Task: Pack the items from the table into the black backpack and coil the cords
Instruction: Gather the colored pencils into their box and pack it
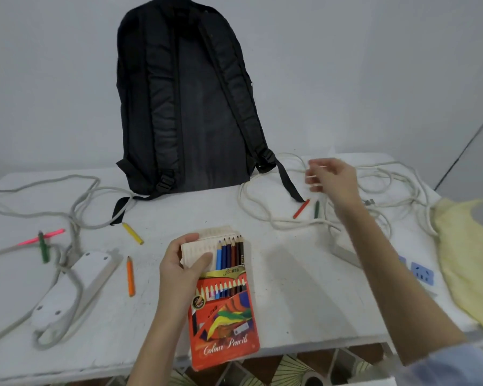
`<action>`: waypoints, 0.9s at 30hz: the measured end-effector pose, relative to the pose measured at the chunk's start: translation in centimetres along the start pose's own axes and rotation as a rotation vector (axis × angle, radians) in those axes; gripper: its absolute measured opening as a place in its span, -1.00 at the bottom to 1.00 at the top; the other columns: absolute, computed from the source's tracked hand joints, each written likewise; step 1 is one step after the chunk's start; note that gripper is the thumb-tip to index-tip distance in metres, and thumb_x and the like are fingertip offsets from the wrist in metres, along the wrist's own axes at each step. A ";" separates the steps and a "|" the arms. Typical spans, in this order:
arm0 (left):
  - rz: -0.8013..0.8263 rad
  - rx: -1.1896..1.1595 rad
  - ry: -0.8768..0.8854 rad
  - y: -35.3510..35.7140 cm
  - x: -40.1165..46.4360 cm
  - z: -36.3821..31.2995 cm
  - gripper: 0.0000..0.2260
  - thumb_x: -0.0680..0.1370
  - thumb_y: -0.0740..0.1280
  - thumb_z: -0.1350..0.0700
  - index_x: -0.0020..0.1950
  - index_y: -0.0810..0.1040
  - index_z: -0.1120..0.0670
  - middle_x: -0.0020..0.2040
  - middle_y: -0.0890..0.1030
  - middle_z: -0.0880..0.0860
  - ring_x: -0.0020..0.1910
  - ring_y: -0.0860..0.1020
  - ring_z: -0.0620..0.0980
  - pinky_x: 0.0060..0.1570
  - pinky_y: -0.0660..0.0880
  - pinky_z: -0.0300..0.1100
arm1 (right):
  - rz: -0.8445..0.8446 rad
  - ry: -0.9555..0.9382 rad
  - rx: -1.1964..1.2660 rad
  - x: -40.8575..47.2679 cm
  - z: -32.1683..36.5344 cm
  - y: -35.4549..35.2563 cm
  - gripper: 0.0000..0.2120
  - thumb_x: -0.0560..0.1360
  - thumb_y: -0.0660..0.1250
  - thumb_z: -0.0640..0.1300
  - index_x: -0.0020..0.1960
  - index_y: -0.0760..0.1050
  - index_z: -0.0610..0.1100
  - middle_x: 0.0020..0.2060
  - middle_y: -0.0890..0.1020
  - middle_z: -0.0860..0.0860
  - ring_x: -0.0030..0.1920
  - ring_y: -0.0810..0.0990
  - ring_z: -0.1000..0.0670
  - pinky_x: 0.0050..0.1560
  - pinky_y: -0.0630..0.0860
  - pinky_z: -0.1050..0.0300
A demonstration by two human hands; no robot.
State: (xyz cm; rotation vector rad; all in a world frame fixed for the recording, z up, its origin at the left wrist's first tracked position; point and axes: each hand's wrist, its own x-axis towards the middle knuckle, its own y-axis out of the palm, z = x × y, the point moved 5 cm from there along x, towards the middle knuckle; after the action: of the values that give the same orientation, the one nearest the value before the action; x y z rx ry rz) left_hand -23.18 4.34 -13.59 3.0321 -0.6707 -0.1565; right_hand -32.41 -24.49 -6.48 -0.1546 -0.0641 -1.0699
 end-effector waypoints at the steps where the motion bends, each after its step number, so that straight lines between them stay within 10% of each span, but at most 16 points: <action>1: -0.003 -0.001 -0.004 -0.1 0.0 0.0 -0.77 0.51 0.35 0.27 0.07 0.46 -0.01 0.02 0.60 0.12 -0.25 0.67 0.07 -0.46 0.57 -0.20 | -0.074 0.025 -0.035 1.4 -0.3 -1.2 -0.85 0.51 0.26 -0.28 0.06 0.53 -0.26 -0.30 0.58 -0.05 -0.36 0.56 0.03 -0.32 0.52 0.22; 5: 0.009 -0.004 -0.006 0.4 0.0 0.0 -0.78 0.51 0.35 0.27 0.04 0.46 -0.03 0.02 0.61 0.12 -0.24 0.67 0.08 -0.46 0.57 -0.20 | -0.060 0.167 -0.263 4.6 -3.0 -1.4 -0.75 0.50 0.29 -0.27 0.14 0.43 -0.35 -0.32 0.57 -0.19 -0.59 0.52 0.09 -0.51 0.49 0.25; 9: 0.023 -0.004 0.000 1.0 -0.1 -0.2 -0.78 0.51 0.35 0.27 0.04 0.46 -0.03 0.05 0.60 0.13 -0.20 0.66 0.10 -0.47 0.56 -0.22 | 0.105 0.134 -0.699 4.1 -6.1 2.0 -0.79 0.44 0.35 -0.17 -0.26 0.35 -0.21 -0.43 0.45 -0.14 -0.47 0.43 -0.01 -0.41 0.38 0.16; 15: 0.007 -0.014 -0.001 0.7 0.2 -0.2 -0.78 0.51 0.35 0.26 0.05 0.46 -0.03 0.05 0.61 0.13 -0.21 0.67 0.11 -0.46 0.57 -0.20 | 0.032 -0.062 -1.195 3.6 -7.6 2.8 -0.51 0.53 0.19 -0.30 0.39 0.13 -0.38 0.23 0.40 -0.32 0.22 0.42 -0.23 0.20 0.38 0.04; 27: 0.000 -0.029 -0.012 0.7 0.8 -0.1 -0.77 0.51 0.35 0.27 0.04 0.46 -0.02 0.06 0.60 0.13 -0.22 0.66 0.08 -0.47 0.56 -0.22 | 0.180 0.073 -1.001 6.6 -6.9 1.2 -0.87 0.40 0.25 -0.38 -0.07 0.49 -0.33 -0.19 0.54 -0.22 -0.03 0.59 -0.21 -0.23 0.44 0.10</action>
State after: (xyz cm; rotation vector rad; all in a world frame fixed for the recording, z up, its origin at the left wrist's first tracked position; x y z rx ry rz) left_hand -22.74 3.41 -13.54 3.0059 -0.6629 -0.1836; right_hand -28.32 -30.69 -12.61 -1.0018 0.5524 -0.8451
